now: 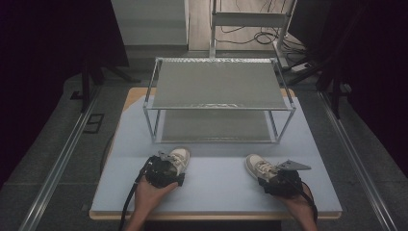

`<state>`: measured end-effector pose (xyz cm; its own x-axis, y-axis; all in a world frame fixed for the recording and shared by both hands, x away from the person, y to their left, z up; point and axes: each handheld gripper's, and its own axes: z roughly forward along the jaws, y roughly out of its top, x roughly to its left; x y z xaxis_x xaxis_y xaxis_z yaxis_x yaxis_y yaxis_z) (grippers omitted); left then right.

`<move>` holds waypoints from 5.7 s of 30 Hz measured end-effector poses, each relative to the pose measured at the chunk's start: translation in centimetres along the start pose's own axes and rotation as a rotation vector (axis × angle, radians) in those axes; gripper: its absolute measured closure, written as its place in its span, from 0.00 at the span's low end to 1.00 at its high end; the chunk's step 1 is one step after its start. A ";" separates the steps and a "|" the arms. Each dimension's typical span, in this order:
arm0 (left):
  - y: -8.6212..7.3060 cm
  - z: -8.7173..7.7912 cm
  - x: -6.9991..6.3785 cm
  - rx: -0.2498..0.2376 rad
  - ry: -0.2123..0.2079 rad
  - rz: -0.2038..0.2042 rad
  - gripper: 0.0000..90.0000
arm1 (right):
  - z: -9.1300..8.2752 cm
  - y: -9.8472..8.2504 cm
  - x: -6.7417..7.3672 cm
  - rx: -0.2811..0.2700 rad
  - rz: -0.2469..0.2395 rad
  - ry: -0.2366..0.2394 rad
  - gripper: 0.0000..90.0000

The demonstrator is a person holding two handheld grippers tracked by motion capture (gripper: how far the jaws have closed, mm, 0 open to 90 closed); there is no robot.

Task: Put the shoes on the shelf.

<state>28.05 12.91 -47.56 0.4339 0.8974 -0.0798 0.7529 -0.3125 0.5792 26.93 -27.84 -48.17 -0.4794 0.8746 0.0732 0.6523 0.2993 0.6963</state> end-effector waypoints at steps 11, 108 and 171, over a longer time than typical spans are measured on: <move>-0.4 -1.0 0.9 -0.053 -0.027 0.026 0.33 | -0.1 -0.1 0.0 -0.013 -0.008 -0.004 0.31; 10.4 3.3 0.2 -0.250 -0.151 0.021 0.34 | 5.8 11.7 2.7 -0.127 0.021 -0.040 0.31; 12.6 8.2 -0.8 -0.162 -0.039 -0.008 0.23 | 11.1 13.6 4.0 -0.122 0.090 -0.134 0.26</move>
<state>41.27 5.70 -46.89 0.4495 0.8859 -0.1147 0.6680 -0.2482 0.7015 40.38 -16.03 -46.29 -0.3345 0.9411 0.0490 0.6089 0.1761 0.7734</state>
